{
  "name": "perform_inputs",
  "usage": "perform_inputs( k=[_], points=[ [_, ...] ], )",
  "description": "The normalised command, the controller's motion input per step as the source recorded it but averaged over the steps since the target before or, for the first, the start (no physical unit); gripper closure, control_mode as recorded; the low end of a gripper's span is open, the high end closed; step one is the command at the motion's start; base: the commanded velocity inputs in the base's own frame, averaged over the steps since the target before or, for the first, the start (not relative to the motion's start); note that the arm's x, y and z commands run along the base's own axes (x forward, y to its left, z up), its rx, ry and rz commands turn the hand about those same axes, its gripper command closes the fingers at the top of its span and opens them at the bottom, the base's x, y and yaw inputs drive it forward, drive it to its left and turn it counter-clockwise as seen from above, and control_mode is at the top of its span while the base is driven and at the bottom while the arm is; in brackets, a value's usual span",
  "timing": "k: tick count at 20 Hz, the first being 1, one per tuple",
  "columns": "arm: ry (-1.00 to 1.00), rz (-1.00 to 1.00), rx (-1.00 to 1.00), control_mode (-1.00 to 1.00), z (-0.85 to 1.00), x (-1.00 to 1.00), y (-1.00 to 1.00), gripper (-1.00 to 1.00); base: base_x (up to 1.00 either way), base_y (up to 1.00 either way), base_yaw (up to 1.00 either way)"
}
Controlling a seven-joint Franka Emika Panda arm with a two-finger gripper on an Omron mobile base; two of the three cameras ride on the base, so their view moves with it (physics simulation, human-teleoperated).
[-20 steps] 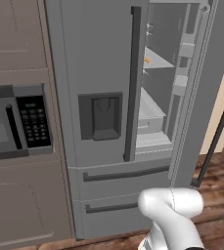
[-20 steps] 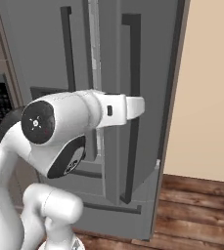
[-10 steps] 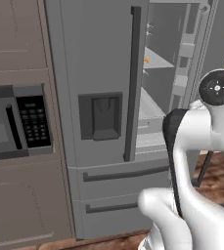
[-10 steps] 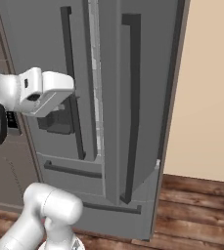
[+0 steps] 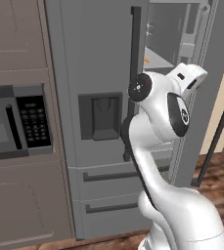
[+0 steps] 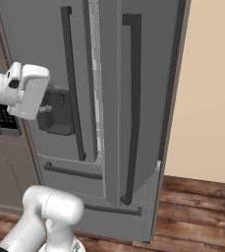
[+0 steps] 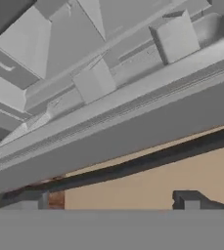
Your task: Open the fridge, remove the pear, bell pepper, and shrimp, and place them on any counter.
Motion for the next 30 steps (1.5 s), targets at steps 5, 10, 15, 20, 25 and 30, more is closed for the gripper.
perform_inputs(
  k=[5,10,15,20,25,30],
  points=[
    [0.16,-0.05,-0.04,-1.0,0.0,0.81,0.88,-1.0,0.0,0.0,0.0],
    [0.2,-0.02,0.0,-1.0,0.0,1.0,0.09,-1.0,0.0,0.0,0.0],
    [0.21,0.03,0.0,-1.0,0.0,0.96,-0.6,-1.0,0.0,0.0,0.0],
    [0.1,0.03,0.0,-1.0,0.0,0.63,-0.75,-1.0,0.0,0.0,0.0],
    [0.04,0.0,0.03,-1.0,0.13,0.65,-0.49,-1.0,0.0,0.0,0.0],
    [0.02,0.0,0.0,-1.0,0.2,0.26,-0.75,-1.0,0.0,0.0,0.0]
  ],
)
